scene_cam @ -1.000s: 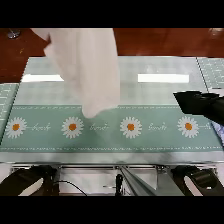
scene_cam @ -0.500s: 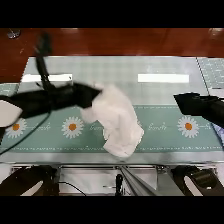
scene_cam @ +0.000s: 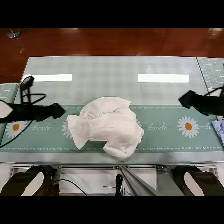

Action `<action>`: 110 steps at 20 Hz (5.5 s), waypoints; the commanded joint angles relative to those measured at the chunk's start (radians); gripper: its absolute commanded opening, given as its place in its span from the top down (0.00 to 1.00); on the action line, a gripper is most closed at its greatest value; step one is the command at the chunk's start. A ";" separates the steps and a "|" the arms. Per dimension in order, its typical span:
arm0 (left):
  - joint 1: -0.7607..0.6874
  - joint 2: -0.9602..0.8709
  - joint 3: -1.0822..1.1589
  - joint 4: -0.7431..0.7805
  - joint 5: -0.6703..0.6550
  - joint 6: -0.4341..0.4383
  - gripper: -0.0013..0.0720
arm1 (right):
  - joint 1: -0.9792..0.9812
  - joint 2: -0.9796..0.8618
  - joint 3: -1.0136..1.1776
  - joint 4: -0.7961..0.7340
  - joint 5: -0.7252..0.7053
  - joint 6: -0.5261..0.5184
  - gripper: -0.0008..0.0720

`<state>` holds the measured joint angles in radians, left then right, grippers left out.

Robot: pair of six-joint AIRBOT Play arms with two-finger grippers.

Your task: Fold the shirts.

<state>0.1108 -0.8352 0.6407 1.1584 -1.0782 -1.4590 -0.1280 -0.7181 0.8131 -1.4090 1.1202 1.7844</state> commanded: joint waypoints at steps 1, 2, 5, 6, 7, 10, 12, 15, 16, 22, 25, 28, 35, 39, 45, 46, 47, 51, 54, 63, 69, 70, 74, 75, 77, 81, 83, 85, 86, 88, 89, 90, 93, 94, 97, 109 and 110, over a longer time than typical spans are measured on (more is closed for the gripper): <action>0.266 -0.002 -0.133 -0.107 -0.233 0.045 0.03 | -0.235 0.038 -0.104 0.043 0.117 -0.091 0.14; 0.284 -0.002 -0.216 -0.217 -0.255 0.106 0.03 | -0.244 0.075 -0.200 0.127 0.101 -0.124 0.14; 0.236 -0.003 -0.365 -0.401 -0.260 0.194 0.03 | -0.215 0.151 -0.415 0.370 0.071 -0.201 0.14; 0.200 -0.004 -0.365 -0.418 -0.225 0.206 0.03 | -0.190 0.158 -0.457 0.410 0.058 -0.203 0.14; 0.159 -0.004 -0.365 -0.417 -0.167 0.198 0.03 | -0.159 0.158 -0.482 0.433 0.046 -0.208 0.14; 0.051 -0.037 -0.365 -0.399 0.003 0.134 0.03 | -0.044 0.158 -0.506 0.434 -0.006 -0.185 0.14; -0.011 -0.090 -0.365 -0.400 0.101 0.106 0.03 | 0.026 0.158 -0.506 0.433 -0.042 -0.154 0.14; -0.089 -0.185 -0.364 -0.452 0.206 0.106 0.03 | 0.129 0.158 -0.506 0.432 -0.064 -0.095 0.14; -0.111 -0.210 -0.358 -0.486 0.226 0.132 0.03 | 0.167 0.158 -0.506 0.432 -0.066 -0.073 0.14; -0.192 -0.278 -0.254 -0.534 0.251 0.221 0.95 | 0.469 0.019 -0.505 0.478 -0.149 0.010 0.14; -0.192 -0.278 -0.206 -0.534 0.214 0.222 0.95 | 0.594 -0.116 -0.505 0.581 -0.265 -0.010 0.14; -0.192 -0.278 -0.185 -0.534 0.194 0.221 0.95 | 0.661 -0.235 -0.504 0.737 -0.393 -0.097 0.14; -0.154 -0.237 -0.077 -0.535 0.098 0.262 0.95 | 0.596 -0.331 -0.230 0.654 -0.346 -0.282 0.96; -0.041 -0.100 0.252 -0.629 0.121 0.262 0.95 | 0.344 -0.249 0.281 0.348 -0.145 -0.176 0.96; 0.079 0.011 0.811 -0.648 0.134 0.262 0.95 | 0.262 -0.193 0.992 0.247 0.182 -0.220 0.96; 0.107 0.039 0.871 -0.628 0.129 0.262 0.95 | 0.263 -0.156 1.031 0.246 0.219 -0.230 0.96; 0.132 0.069 0.914 -0.591 0.122 0.261 0.95 | 0.262 -0.108 1.046 0.237 0.249 -0.233 0.96; 0.233 0.251 0.973 -0.409 0.123 0.258 0.95 | 0.262 0.074 1.044 0.165 0.375 -0.196 0.96; 0.271 0.346 0.970 -0.269 0.087 0.258 0.95 | 0.262 0.146 1.017 0.132 0.472 -0.150 0.96; 0.269 0.318 0.413 -0.292 -0.094 0.217 0.95 | 0.262 0.208 0.210 0.328 0.272 -0.130 0.96; 0.199 0.106 0.078 -0.306 0.265 0.248 0.95 | 0.234 -0.074 -0.061 0.296 -0.301 -0.124 0.96; 0.163 0.044 0.081 -0.311 0.322 0.247 0.95 | 0.212 -0.152 -0.045 0.314 -0.369 -0.124 0.96; 0.025 -0.188 0.166 -0.365 0.430 0.243 0.92 | 0.091 -0.481 0.119 0.497 -0.415 -0.239 0.94; 0.001 -0.236 0.200 -0.375 0.431 0.242 0.69 | 0.056 -0.547 0.177 0.556 -0.364 -0.258 0.66; -0.015 -0.308 0.282 -0.368 0.364 0.239 0.03 | -0.031 -0.643 0.310 0.615 -0.172 -0.307 0.12; 0.122 -0.348 0.384 -0.067 0.061 0.095 0.03 | -0.257 -0.608 0.401 0.411 0.193 -0.372 0.12; 0.229 -0.354 0.319 0.022 -0.088 0.023 0.03 | -0.353 -0.526 0.301 0.251 0.203 -0.363 0.12; 0.311 -0.352 0.182 -0.039 -0.182 0.042 0.03 | -0.423 -0.423 0.090 0.307 0.088 -0.359 0.12; 0.331 -0.348 0.115 -0.085 -0.180 0.085 0.03 | -0.433 -0.377 -0.021 0.369 0.039 -0.382 0.12; 0.347 -0.344 0.026 -0.182 -0.142 0.149 0.03 | -0.432 -0.302 -0.218 0.526 -0.006 -0.494 0.12; 0.351 -0.345 0.000 -0.220 -0.121 0.170 0.03 | -0.432 -0.280 -0.283 0.587 -0.008 -0.536 0.12; 0.351 -0.351 -0.019 -0.233 -0.096 0.172 0.03 | -0.432 -0.265 -0.332 0.629 -0.011 -0.569 0.13; 0.349 -0.404 -0.024 -0.348 -0.080 0.216 0.03 | -0.432 -0.253 -0.402 0.640 -0.043 -0.594 0.13; 0.339 -0.421 -0.024 -0.389 -0.071 0.235 0.03 | -0.432 -0.253 -0.405 0.639 -0.045 -0.594 0.13; 0.261 -0.476 -0.024 -0.408 -0.041 0.248 0.03 | -0.433 -0.253 -0.404 0.649 -0.057 -0.593 0.13; 0.182 -0.497 0.028 -0.426 -0.059 0.325 0.95 | -0.411 -0.355 -0.351 0.463 -0.059 -0.466 0.14; 0.182 -0.497 0.028 -0.426 -0.060 0.325 0.95 | -0.385 -0.384 -0.345 0.493 -0.101 -0.468 0.14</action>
<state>0.2951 -1.3308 0.6628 0.7357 -1.1336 -1.1416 -0.5663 -1.0420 0.4725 -0.9680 1.0805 1.3296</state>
